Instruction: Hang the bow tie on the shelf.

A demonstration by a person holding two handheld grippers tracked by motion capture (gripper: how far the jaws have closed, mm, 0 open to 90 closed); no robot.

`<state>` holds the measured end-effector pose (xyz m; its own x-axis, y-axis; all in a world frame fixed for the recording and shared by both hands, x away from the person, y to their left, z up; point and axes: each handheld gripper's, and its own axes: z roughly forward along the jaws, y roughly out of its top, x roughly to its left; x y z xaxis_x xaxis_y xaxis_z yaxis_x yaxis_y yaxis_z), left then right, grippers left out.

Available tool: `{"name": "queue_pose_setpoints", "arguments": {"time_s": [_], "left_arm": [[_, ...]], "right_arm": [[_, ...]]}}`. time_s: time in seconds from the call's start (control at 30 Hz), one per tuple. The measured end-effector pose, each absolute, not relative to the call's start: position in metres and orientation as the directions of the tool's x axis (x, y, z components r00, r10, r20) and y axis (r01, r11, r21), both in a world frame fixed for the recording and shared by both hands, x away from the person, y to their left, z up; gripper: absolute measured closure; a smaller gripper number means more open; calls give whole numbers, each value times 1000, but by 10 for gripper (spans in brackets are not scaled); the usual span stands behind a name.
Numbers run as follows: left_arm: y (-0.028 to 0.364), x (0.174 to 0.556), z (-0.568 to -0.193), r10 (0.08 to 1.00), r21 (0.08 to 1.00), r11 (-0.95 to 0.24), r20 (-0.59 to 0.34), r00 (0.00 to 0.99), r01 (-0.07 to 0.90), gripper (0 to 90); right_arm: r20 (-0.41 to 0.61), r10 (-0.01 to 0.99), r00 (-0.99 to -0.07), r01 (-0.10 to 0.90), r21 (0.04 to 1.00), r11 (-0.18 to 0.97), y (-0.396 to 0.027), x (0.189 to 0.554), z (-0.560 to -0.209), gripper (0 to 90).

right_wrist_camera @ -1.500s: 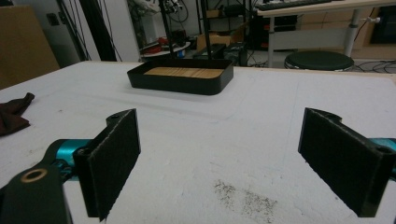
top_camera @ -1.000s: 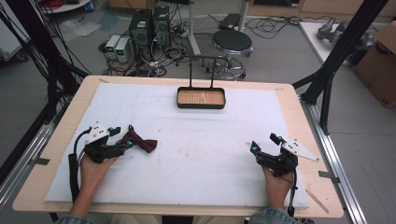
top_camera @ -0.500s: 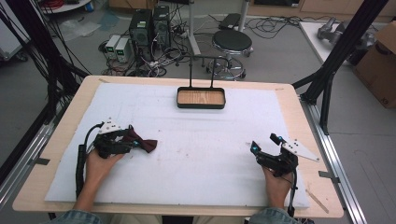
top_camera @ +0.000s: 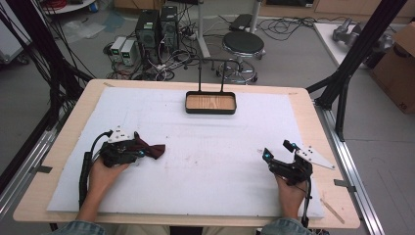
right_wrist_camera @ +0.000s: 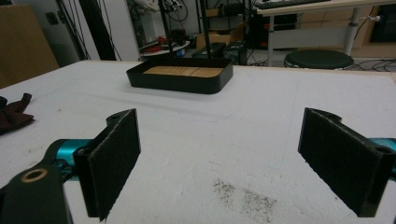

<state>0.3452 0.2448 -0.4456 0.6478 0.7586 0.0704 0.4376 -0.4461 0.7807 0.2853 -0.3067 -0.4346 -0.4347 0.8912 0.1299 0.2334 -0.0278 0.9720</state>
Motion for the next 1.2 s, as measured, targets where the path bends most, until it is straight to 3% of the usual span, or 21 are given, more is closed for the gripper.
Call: {"name": "queue_pose_setpoints", "arguments": {"time_s": [0.47, 1.2], "left_arm": [[243, 336, -441, 756, 795, -480, 160, 635, 371, 790], [221, 352, -395, 753, 875, -399, 140, 643, 276, 819]], "right_arm": [[135, 892, -431, 239, 971, -32, -307, 285, -434, 120], [141, 891, -431, 240, 970, -38, -307, 285, -434, 120]]}}
